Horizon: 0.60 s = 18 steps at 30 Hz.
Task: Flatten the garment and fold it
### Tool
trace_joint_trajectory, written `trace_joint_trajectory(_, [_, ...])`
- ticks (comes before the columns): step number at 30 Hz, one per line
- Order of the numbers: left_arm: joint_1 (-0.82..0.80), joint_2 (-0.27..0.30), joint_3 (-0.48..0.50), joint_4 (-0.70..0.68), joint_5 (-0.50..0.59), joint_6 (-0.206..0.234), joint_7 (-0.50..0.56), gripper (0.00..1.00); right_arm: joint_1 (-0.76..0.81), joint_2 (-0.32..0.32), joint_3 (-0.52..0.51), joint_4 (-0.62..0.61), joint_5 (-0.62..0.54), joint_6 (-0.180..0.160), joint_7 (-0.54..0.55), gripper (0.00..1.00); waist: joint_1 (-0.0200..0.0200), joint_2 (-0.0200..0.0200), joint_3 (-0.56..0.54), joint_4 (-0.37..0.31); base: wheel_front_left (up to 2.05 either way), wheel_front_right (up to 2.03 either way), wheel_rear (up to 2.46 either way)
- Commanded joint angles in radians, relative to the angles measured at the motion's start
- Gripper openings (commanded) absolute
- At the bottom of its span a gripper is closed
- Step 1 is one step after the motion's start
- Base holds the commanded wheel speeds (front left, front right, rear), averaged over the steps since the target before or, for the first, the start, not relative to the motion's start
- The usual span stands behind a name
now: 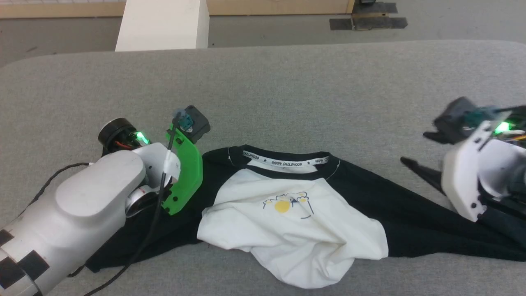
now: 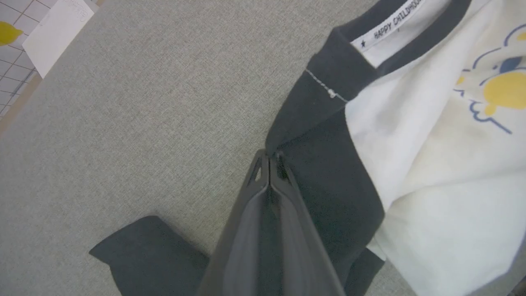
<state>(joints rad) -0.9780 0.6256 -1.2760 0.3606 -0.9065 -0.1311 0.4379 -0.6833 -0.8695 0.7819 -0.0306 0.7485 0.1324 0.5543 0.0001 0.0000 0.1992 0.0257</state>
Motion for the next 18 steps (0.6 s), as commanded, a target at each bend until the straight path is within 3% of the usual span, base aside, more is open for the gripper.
trace_joint_trajectory(1, [-0.023, -0.01, -0.001, 0.002, 0.007, 0.0, -0.006, 0.0, -0.044, 0.005, 0.049, 0.015, 0.02, -0.002, 0.054, 1.0, -0.0001, 0.0, 0.018, 0.015, 0.0, 0.0, 0.0])
trace_joint_trajectory(3, [-0.032, -0.019, -0.002, 0.003, 0.011, 0.0, -0.01, 0.0, -0.102, 0.015, 0.125, 0.053, 0.056, -0.002, 0.131, 1.0, -0.0001, 0.0, 0.032, 0.023, 0.0, 0.0, 0.0])
trace_joint_trajectory(6, [-0.044, -0.03, -0.003, 0.007, 0.017, 0.0, -0.021, 0.0, -0.167, 0.052, 0.207, 0.133, 0.093, -0.002, 0.164, 1.0, -0.0001, 0.0, 0.055, 0.034, 0.0, 0.0, 0.0])
trace_joint_trajectory(12, [-0.076, -0.042, -0.003, 0.01, 0.025, 0.0, -0.033, 0.0, -0.229, 0.138, 0.34, 0.307, 0.141, -0.002, 0.114, 1.0, -0.0001, 0.0, 0.11, 0.052, 0.0, 0.0, 0.0])
trace_joint_trajectory(18, [-0.096, -0.054, -0.004, 0.018, 0.029, 0.0, -0.039, 0.0, -0.236, 0.181, 0.462, 0.412, 0.204, -0.002, 0.073, 1.0, -0.0001, 0.0, 0.136, 0.061, 0.0, 0.0, 0.0])
